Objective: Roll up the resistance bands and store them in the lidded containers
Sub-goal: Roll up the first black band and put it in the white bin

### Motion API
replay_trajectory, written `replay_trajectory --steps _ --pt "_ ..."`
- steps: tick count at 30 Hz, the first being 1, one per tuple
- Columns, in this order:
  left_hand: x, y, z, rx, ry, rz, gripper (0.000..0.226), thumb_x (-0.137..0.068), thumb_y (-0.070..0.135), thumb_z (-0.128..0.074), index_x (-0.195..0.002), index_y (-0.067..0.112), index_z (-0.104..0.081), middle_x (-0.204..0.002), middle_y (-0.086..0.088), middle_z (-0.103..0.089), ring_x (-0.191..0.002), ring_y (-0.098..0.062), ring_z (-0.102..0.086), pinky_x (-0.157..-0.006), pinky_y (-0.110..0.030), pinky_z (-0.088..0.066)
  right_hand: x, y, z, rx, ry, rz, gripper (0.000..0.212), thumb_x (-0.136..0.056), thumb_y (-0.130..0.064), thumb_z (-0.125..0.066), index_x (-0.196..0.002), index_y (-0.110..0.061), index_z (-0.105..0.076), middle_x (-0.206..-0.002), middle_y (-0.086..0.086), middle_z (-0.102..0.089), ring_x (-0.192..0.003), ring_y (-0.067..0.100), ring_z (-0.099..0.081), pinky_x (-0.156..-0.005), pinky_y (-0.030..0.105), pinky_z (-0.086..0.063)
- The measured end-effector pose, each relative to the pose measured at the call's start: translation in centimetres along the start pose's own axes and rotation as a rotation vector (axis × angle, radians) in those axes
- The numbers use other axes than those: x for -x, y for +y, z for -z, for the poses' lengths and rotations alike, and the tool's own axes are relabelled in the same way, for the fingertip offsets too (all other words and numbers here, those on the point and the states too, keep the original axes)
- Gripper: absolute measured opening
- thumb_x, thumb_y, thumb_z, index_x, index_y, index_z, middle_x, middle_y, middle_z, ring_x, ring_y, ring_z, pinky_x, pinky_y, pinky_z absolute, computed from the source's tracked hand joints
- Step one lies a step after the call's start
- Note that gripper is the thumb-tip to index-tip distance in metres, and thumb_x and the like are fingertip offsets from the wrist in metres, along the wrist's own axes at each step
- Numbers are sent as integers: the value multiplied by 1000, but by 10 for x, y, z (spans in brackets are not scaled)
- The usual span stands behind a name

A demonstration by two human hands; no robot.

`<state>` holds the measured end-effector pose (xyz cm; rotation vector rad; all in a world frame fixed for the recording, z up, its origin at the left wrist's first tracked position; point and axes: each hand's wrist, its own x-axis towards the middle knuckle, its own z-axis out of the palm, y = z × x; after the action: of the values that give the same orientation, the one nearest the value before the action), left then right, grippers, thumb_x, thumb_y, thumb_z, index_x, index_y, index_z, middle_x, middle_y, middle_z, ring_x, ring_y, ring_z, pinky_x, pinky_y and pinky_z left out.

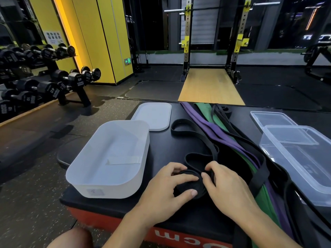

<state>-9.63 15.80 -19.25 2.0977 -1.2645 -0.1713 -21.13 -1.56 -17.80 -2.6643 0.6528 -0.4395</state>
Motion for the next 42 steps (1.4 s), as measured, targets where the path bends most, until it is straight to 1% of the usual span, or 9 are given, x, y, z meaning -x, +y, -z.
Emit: replay_trajectory --steps 3,8,11,15,21,27,32,38,42 --pt "0 0 0 -6 0 3 38 -94 60 -64 -131 57 -61 -137 37 -38 -137 9 -38 -111 -18 -37 1 1 -3 71 50 27 27 -101 -49 -48 -103 -31 -67 -87 -8 -53 -83 11 -59 -71 30 -49" --pt "0 0 0 -1 -1 -2 38 -94 59 -65 -131 56 -62 -139 35 -39 -136 10 -38 -112 -17 -35 0 8 -12 -8 57 136 21 -103 -35 -49 -106 -27 -68 -87 -6 -55 -80 15 -59 -69 33 -50" --pt "0 0 0 -6 -3 -3 38 -94 59 -65 -132 55 -62 -140 35 -39 -136 11 -37 -113 -17 -34 1 10 -12 -101 103 163 12 -101 -30 -60 -106 -27 -71 -87 -10 -59 -78 11 -60 -68 32 -53" --pt "0 0 -1 -15 3 -13 47 -86 69 -66 -131 56 -61 -139 36 -38 -136 12 -38 -114 -18 -35 1 11 -9 -200 116 170 17 -95 -31 -69 -111 -33 -69 -82 -18 -59 -79 3 -59 -70 27 -52" --pt "-1 2 -1 -12 17 -6 54 -77 70 -75 -128 56 -62 -134 37 -38 -134 9 -40 -112 -18 -36 -1 9 -11 -136 103 104 21 -99 -45 -56 -110 -37 -71 -83 -14 -55 -80 8 -59 -74 30 -51" --pt "-1 6 -1 -79 0 -18 54 -82 68 -71 -131 52 -56 -132 36 -33 -132 11 -35 -103 -8 -31 1 7 -10 -162 80 116 28 -100 -32 -55 -123 -38 -70 -90 -14 -55 -82 5 -58 -78 29 -52" --pt "-2 6 0 -106 -14 -44 53 -83 69 -67 -131 52 -54 -133 35 -32 -132 9 -35 -101 -7 -29 -1 10 -11 -195 125 136 11 -96 -24 -68 -100 -33 -71 -85 -17 -60 -77 5 -60 -71 29 -53" --pt "0 7 2 -101 -26 -64 57 -81 70 -66 -133 49 -55 -137 33 -33 -134 7 -35 -105 -11 -30 -1 12 -13 -129 67 246 32 -102 -16 -55 -130 -21 -67 -102 -18 -59 -99 6 -57 -87 26 -51" --pt "-1 6 1 -83 -31 -52 55 -83 67 -68 -133 48 -57 -136 33 -33 -134 8 -35 -104 -10 -29 -3 11 -12 -60 53 225 36 -99 -16 -59 -133 -22 -68 -102 -15 -52 -97 8 -53 -83 29 -52"
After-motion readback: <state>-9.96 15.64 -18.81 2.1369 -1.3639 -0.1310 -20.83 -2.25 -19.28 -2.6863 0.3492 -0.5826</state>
